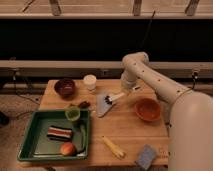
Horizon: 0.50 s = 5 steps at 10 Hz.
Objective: Place brush in purple bowl
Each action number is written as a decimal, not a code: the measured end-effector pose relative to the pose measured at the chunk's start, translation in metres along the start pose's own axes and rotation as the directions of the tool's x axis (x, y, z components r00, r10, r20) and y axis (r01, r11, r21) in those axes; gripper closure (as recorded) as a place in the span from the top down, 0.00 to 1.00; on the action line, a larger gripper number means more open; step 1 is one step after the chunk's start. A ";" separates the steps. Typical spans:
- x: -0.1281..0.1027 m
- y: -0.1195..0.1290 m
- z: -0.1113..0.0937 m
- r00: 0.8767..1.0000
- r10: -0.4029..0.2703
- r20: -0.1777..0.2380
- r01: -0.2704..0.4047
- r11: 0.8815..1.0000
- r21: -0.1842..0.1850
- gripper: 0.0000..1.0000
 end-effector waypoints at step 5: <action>-0.042 -0.038 -0.049 0.996 -0.088 -0.003 0.088 0.994 0.067 0.00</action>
